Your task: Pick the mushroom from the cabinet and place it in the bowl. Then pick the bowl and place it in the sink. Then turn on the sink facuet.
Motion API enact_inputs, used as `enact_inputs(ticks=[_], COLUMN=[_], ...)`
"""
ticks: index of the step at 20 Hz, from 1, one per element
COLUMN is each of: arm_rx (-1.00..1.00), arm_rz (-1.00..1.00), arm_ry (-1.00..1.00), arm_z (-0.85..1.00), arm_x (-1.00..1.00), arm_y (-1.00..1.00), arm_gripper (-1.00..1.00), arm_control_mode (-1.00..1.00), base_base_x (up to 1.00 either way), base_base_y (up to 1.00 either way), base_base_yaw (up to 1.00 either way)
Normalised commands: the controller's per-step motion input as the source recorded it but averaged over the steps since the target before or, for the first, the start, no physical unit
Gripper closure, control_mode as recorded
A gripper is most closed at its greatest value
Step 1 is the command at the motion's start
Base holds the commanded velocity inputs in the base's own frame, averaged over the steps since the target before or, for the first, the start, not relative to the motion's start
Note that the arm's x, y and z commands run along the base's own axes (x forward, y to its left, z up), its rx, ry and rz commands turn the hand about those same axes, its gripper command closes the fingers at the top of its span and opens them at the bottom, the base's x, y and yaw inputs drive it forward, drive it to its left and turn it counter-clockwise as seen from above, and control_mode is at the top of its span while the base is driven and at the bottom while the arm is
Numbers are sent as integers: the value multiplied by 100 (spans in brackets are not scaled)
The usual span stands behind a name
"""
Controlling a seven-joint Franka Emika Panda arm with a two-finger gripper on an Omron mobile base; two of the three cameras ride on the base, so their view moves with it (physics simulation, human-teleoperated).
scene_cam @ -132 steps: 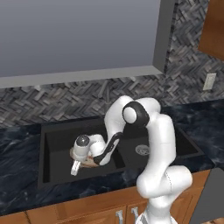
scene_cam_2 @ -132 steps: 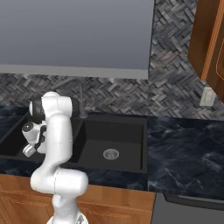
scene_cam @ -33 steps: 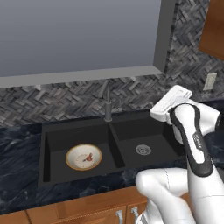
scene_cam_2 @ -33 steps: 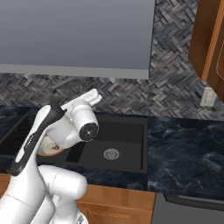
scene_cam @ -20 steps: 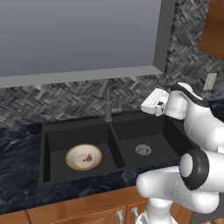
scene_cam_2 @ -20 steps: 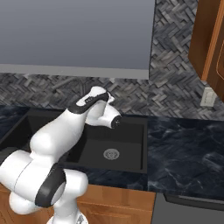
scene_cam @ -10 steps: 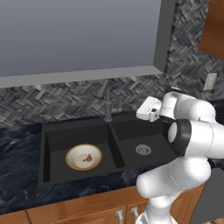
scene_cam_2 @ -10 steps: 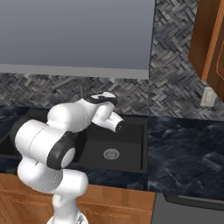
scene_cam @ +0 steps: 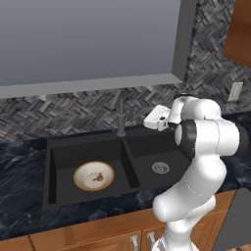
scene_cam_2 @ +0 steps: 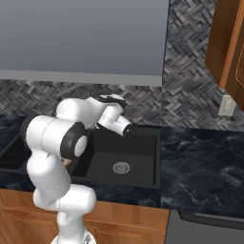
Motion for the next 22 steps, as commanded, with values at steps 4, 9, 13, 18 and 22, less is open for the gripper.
enact_inputs(ticks=[4, 9, 13, 18, 22], arm_rx=[0, 0, 0, 0, 0], arm_rz=[0, 0, 0, 0, 0], arm_ry=[0, 0, 0, 0, 0], arm_z=[-44, -35, -15, -20, -17], arm_x=[65, 53, 34, 43, 48], arm_y=[19, 0, 0, 0, 0], arm_gripper=[-100, -100, -100, -100, -100], arm_control_mode=[-100, -100, -100, -100, -100], base_base_x=[0, 0, 0, 0, 0], base_base_y=[0, 0, 0, 0, 0], base_base_yaw=[0, 0, 0, 0, 0])
